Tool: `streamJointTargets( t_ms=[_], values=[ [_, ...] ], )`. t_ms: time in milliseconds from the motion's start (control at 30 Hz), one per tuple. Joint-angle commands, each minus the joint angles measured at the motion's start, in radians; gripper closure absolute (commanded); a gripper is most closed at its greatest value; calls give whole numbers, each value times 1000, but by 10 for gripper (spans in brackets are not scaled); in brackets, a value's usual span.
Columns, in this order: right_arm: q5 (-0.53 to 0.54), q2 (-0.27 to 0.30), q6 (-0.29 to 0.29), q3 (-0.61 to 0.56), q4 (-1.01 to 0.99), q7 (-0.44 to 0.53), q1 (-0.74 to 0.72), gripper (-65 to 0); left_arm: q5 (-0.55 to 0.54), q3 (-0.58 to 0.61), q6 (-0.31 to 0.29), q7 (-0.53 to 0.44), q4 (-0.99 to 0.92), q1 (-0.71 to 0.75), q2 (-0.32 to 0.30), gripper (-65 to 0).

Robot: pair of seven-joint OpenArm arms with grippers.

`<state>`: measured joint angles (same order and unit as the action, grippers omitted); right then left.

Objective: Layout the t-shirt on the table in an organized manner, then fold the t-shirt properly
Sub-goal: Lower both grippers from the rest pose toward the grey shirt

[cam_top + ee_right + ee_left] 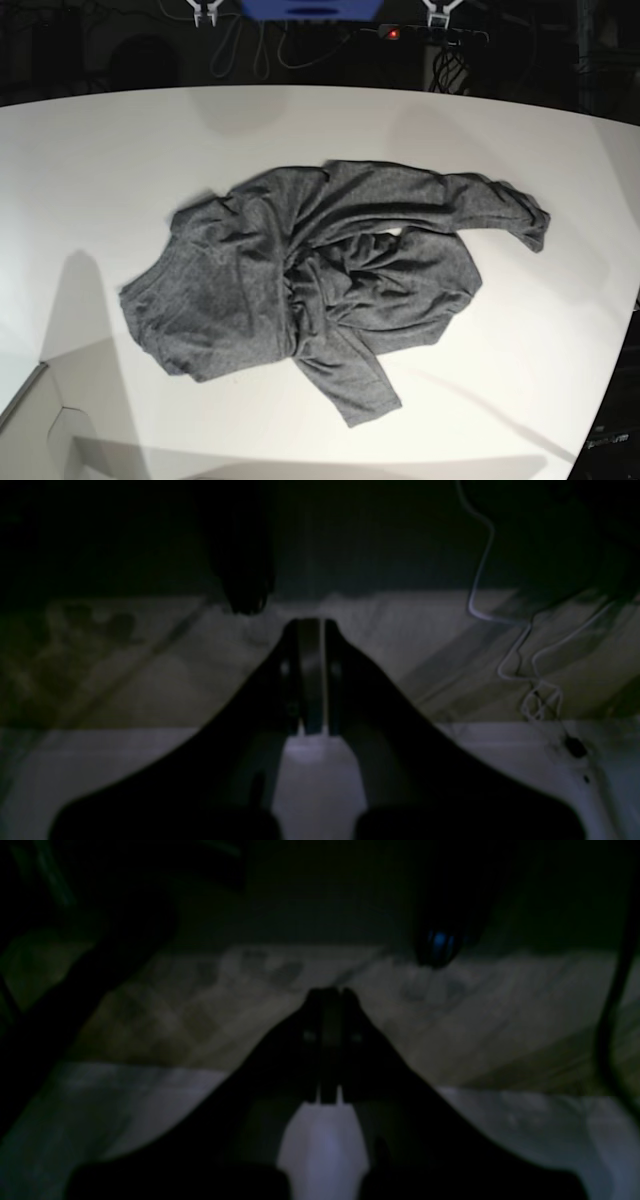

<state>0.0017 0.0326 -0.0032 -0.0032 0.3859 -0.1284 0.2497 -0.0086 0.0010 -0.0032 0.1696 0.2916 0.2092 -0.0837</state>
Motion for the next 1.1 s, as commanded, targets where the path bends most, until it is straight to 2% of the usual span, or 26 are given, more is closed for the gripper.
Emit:
streamJointTargets(
  t_ms=[0, 767, 900, 967, 1067],
  values=[
    [4, 3, 7, -1, 0, -6, 9, 0, 0, -2, 6, 15, 2, 8, -8, -1],
    [4, 10, 7, -1, 11, 0, 15, 0, 0, -2, 6, 11, 5, 19, -8, -1],
    [5, 39, 9, 7, 173, 2, 133, 0, -9, -2, 6, -3, 53, 77, -38, -1],
    [5, 46, 9, 7, 330, 2, 233, 0, -77, -2, 6, -26, 169, 166, -57, -1],
    [5, 69, 9, 7, 551, 2, 363, 0, -199, 6, 6, -26, 389, 286, -118, -1]
  ],
)
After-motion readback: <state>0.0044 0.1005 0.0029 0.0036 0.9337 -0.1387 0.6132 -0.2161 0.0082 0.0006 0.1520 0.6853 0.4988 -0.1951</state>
